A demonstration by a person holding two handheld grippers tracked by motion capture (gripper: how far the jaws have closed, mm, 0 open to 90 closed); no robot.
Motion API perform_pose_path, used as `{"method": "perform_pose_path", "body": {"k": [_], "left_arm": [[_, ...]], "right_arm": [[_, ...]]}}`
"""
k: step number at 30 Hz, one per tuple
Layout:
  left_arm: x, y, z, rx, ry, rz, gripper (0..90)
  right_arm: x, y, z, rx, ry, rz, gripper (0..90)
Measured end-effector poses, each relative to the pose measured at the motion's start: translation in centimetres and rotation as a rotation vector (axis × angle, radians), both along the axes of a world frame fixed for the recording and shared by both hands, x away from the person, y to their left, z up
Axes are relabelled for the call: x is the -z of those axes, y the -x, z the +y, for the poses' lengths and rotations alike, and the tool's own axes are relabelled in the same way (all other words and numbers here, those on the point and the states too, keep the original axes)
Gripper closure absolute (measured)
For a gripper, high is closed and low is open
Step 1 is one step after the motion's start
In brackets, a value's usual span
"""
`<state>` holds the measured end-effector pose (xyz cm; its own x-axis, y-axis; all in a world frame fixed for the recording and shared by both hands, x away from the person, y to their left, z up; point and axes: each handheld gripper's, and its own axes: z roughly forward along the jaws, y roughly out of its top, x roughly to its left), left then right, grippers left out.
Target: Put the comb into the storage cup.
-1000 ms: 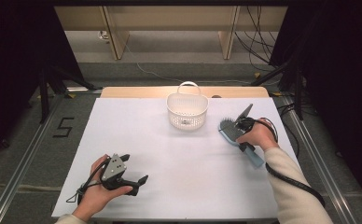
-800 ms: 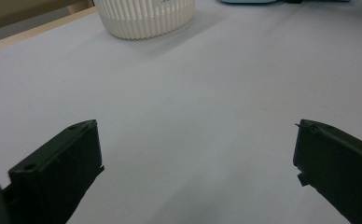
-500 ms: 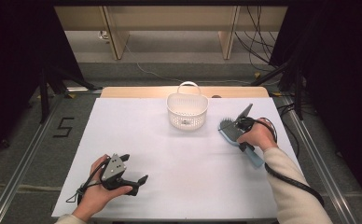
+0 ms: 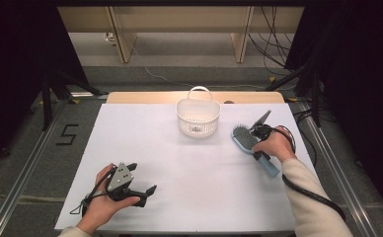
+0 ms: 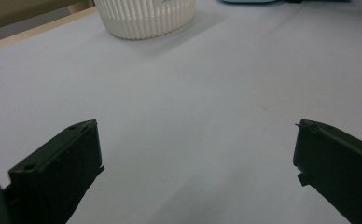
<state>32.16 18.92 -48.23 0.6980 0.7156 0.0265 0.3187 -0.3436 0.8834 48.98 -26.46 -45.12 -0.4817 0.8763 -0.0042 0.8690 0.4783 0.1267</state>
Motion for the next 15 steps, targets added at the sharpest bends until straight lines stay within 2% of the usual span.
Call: {"method": "perform_pose_path", "body": {"k": [15], "left_arm": [[0.00, 0.00, 0.00, -0.001, 0.000, 0.000, 0.5]], "right_arm": [[-0.40, 0.37, -0.44, 0.010, -0.021, -0.033, 70.8]]}}
